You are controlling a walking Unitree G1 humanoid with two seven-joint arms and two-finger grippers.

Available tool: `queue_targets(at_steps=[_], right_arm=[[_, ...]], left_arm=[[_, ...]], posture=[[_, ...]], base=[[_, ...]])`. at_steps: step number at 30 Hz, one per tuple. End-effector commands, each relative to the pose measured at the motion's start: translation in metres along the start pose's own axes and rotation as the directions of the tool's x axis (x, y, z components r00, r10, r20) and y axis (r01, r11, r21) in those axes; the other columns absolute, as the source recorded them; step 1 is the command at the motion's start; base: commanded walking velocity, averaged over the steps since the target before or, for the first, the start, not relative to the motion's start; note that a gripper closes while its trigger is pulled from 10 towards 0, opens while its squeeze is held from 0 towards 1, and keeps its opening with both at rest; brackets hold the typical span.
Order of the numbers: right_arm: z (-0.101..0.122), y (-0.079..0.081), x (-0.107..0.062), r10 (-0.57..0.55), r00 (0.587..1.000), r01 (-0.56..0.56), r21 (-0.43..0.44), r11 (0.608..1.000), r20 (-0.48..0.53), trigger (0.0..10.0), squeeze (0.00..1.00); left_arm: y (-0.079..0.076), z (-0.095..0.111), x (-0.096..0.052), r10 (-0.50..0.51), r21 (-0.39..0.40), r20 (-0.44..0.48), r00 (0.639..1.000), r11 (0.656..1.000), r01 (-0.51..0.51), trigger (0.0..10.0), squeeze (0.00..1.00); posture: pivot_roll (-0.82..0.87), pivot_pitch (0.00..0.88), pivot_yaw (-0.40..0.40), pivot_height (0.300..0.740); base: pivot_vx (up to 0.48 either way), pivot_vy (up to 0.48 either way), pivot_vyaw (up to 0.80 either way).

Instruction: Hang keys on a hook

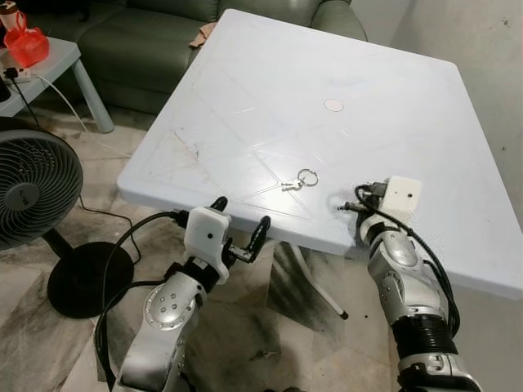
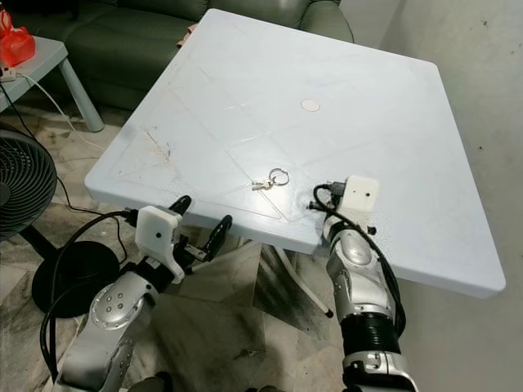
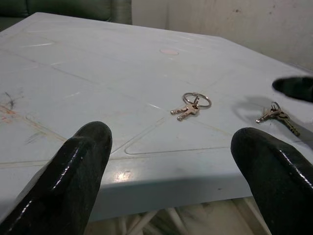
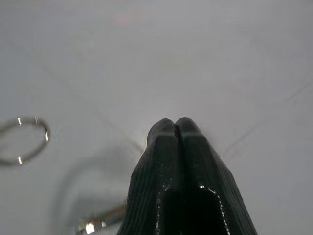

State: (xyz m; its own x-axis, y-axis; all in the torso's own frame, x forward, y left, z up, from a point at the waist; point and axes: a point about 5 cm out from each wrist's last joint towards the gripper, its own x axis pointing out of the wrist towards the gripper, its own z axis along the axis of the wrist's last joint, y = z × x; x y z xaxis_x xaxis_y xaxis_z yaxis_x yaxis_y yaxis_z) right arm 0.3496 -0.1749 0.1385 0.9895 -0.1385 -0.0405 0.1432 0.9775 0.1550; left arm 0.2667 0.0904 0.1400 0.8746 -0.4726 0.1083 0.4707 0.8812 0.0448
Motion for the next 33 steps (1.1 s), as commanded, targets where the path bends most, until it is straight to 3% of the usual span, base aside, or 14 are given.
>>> queue_targets(at_steps=[1,5,9,10,11,12,13,33], right_arm=[[0.010,-0.002,0.001,0.004,0.999,-0.006,0.036,0.999,0.037,0.0,0.00],[0.023,0.002,0.002,0.032,0.997,-0.037,0.083,0.996,0.067,0.0,0.00],[0.030,0.004,0.002,0.067,0.994,-0.070,0.028,0.997,0.083,0.0,0.00],[0.029,0.003,0.001,0.062,0.995,-0.062,-0.006,0.998,0.083,6.0,0.00],[0.026,0.003,0.000,0.067,0.995,-0.066,-0.013,0.998,0.072,10.0,0.00],[0.025,0.003,0.000,0.068,0.996,-0.067,-0.012,0.998,0.064,10.0,0.00],[0.023,0.003,0.000,0.070,0.996,-0.070,0.001,0.998,0.052,10.0,1.00],[-0.001,0.012,0.000,0.075,0.993,-0.078,-0.033,0.996,-0.087,10.0,1.00]], left_arm=[[-0.003,-0.001,0.002,-0.003,0.006,-0.001,1.000,1.000,0.003,10.0,0.00],[-0.001,0.000,0.006,0.007,0.001,0.008,1.000,1.000,-0.007,10.0,0.00],[0.000,0.001,0.008,0.012,0.005,0.016,1.000,1.000,-0.012,10.0,0.00],[0.000,0.001,0.009,0.012,0.002,0.017,1.000,1.000,-0.012,10.0,0.00],[0.000,0.001,0.009,0.011,0.002,0.018,1.000,1.000,-0.011,10.0,0.00],[0.000,0.001,0.009,0.011,0.001,0.018,1.000,1.000,-0.011,10.0,0.00],[0.000,0.001,0.009,0.011,0.001,0.019,1.000,1.000,-0.011,10.0,0.00],[0.000,-0.001,0.005,0.030,0.004,0.016,0.999,1.000,-0.030,10.0,0.00]], posture=[[0.10,0.164,-0.124,0.740],[0.09,0.156,-0.126,0.740],[0.09,0.151,-0.126,0.740],[0.09,0.151,-0.127,0.740],[0.09,0.151,-0.127,0.740],[0.09,0.151,-0.127,0.740],[0.09,0.151,-0.127,0.740],[0.10,0.174,-0.137,0.740]], base=[[0.000,0.000,0.00],[0.000,0.000,0.00],[0.000,0.000,0.00],[0.000,0.000,0.00],[0.000,0.000,0.00],[0.000,0.000,0.00],[0.000,0.000,0.00],[0.000,0.000,0.00]])
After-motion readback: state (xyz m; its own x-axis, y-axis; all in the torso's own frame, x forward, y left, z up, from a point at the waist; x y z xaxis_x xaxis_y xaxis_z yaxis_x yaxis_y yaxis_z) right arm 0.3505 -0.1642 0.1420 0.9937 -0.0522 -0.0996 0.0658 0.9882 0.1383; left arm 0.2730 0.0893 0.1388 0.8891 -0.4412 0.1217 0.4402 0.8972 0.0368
